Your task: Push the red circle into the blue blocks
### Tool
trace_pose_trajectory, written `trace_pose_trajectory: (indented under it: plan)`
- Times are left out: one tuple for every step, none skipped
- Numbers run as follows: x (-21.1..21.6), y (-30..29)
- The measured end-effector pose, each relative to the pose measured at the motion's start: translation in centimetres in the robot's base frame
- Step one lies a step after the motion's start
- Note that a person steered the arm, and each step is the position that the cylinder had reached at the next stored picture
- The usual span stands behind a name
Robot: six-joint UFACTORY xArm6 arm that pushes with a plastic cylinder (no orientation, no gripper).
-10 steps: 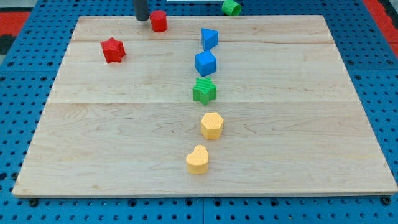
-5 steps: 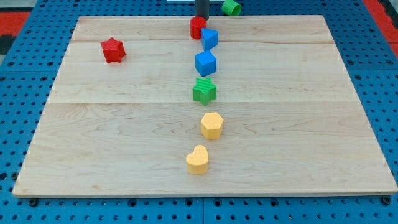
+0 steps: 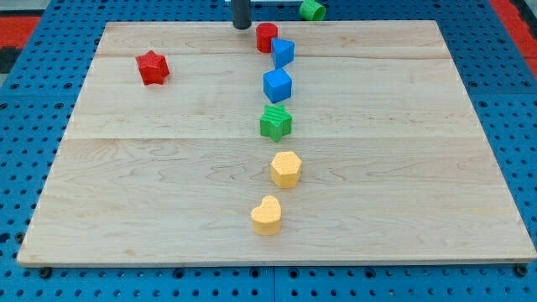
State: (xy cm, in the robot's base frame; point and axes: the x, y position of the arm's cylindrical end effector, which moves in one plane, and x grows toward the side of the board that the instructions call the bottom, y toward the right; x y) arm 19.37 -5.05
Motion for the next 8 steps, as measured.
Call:
trace_pose_trajectory:
  plan:
    - [0.0, -0.1]
    - [0.5, -0.4]
    - [1.1, -0.1]
    - [1.8, 0.2]
    - [1.8, 2.6]
    - [1.8, 4.7]
    - [-0.1, 5.6]
    - [0.1, 6.8]
